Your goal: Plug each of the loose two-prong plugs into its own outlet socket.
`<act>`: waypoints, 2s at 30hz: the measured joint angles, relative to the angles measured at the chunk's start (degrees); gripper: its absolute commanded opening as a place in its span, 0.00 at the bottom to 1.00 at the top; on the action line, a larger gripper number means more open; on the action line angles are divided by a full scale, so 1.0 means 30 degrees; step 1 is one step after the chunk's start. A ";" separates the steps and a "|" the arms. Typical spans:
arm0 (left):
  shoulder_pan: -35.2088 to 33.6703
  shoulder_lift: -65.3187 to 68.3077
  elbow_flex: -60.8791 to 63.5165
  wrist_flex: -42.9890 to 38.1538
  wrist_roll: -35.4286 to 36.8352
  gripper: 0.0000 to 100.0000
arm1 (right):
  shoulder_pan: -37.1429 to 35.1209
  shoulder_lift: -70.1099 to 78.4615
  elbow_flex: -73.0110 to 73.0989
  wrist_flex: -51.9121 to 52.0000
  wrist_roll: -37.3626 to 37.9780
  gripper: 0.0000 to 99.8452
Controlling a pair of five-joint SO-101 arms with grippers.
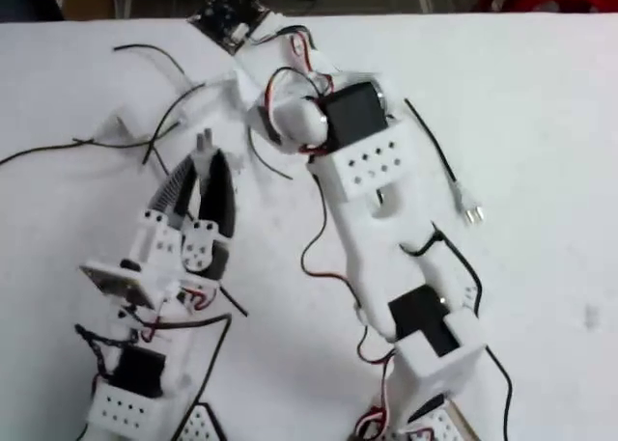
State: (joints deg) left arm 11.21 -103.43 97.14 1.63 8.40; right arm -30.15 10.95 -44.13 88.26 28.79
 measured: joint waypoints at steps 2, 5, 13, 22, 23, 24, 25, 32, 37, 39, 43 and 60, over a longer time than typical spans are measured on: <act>0.0000 0.0000 0.0000 0.0000 0.0000 0.02 | -0.0264 -0.0410 -0.0029 0.0352 0.0000 0.02; 0.0000 0.0000 0.0000 0.0000 0.0000 0.02 | -0.1817 -0.2022 -0.0879 0.1055 0.0000 0.02; 0.0000 0.0000 0.0000 0.0000 0.0000 0.02 | -0.6799 -0.4366 -0.1289 0.2081 0.0000 0.02; 0.0059 0.0088 0.0000 0.0088 0.0088 0.02 | -0.5011 -0.1729 0.2139 -0.1407 0.1700 0.02; 0.0029 0.0117 0.0000 0.0088 0.0117 0.02 | -0.4601 -0.1436 0.2256 -0.1729 0.1934 0.02; -0.0117 0.0117 0.0000 0.0088 0.0029 0.02 | -0.4220 -0.1201 0.2315 -0.1963 0.2081 0.02; -0.0176 0.0117 0.0000 0.0088 0.0059 0.02 | -0.3839 -0.0908 0.2286 -0.2110 0.2168 0.02; -0.0293 0.0176 0.0000 0.0117 0.0088 0.02 | -0.2168 -0.0410 0.2403 -0.2315 0.2256 0.02; -0.0264 0.0176 0.0000 0.0117 0.0088 0.02 | -0.1934 -0.0352 0.2403 -0.2315 0.2256 0.02; -0.0264 0.0176 0.0000 0.0117 0.0088 0.02 | -0.1934 -0.0352 0.2403 -0.2315 0.2256 0.02; -0.0264 0.0147 0.0000 0.0117 0.0088 0.02 | -0.1934 -0.0908 0.2579 -0.2315 0.2256 0.02; -0.1231 0.0000 0.0000 0.0821 0.0059 0.02 | -0.1700 -0.6974 0.2696 -0.1465 0.2344 0.02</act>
State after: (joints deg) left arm 7.52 -103.43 97.14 4.09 8.57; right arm -35.25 -9.98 -36.04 83.87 35.82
